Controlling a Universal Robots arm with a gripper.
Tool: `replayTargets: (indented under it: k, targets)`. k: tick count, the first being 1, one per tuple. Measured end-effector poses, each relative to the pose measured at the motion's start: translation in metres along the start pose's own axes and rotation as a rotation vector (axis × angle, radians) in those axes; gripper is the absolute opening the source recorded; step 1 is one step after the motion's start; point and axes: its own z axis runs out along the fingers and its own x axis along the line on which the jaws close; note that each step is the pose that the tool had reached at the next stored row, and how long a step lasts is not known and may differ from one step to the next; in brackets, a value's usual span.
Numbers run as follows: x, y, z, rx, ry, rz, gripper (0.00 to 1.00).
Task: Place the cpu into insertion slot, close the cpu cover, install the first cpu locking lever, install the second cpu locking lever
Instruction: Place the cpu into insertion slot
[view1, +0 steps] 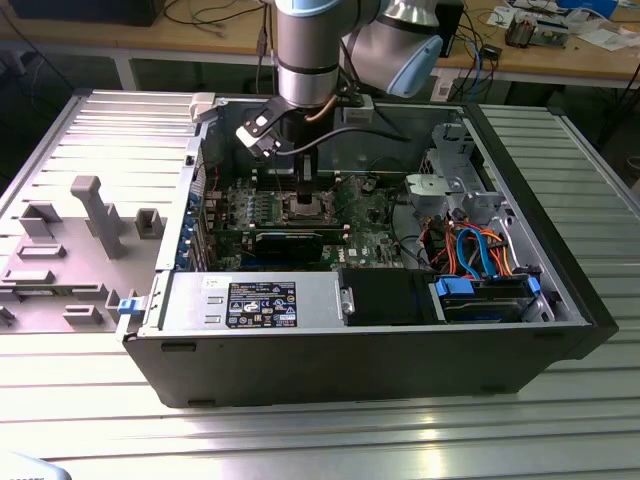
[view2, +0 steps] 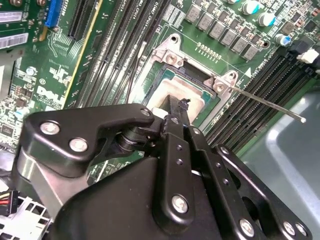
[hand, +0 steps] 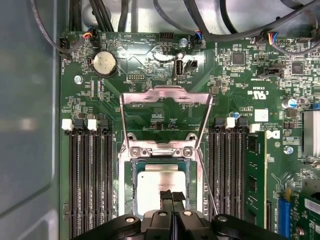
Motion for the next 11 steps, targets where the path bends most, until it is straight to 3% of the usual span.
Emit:
replayTargets:
  k: [11]
  targets:
    - [-0.0005,0.0001,-0.0075,0.0,0.0,-0.001,0.11]
